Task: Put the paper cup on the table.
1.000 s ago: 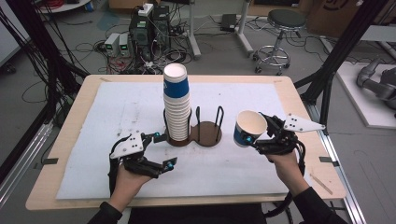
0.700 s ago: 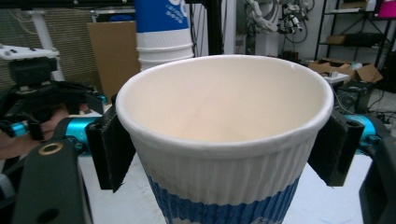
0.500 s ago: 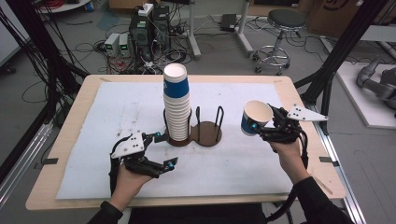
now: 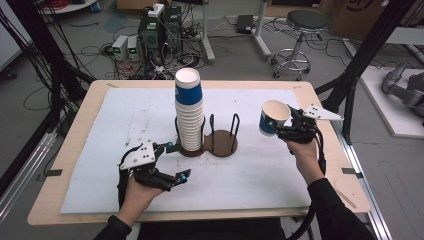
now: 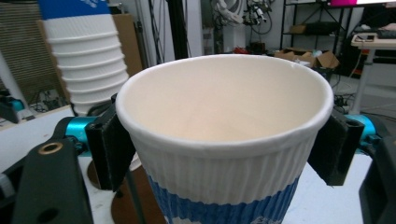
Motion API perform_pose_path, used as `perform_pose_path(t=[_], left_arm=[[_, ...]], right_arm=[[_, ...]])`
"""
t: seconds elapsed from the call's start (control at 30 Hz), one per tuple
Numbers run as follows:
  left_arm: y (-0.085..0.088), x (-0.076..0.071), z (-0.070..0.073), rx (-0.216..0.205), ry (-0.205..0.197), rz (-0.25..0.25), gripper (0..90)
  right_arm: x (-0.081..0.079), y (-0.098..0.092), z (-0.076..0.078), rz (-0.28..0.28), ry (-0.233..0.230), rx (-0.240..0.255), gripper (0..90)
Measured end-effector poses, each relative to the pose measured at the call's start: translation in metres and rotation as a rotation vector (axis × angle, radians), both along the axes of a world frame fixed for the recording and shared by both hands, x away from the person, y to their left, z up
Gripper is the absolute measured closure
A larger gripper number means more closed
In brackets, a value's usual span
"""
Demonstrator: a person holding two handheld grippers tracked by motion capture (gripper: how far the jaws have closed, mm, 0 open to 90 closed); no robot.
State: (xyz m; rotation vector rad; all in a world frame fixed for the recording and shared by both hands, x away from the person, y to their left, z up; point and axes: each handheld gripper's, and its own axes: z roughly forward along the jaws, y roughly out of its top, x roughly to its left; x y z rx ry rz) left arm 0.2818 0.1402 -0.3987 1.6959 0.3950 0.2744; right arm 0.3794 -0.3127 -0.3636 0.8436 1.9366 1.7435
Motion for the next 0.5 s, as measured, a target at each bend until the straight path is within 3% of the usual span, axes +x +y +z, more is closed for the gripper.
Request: perform_pose_path(t=[0.27, 0.5], left_arm=[[0.000, -0.001, 0.000, 0.005, -0.003, 0.007, 13.2], [0.001, -0.001, -0.001, 0.010, -0.003, 0.014, 13.2]], right_arm=[[0.013, -0.009, -0.009, -0.075, 0.031, 0.009, 21.1], [0.019, -0.012, -0.014, -0.102, 0.050, 0.002, 21.1]])
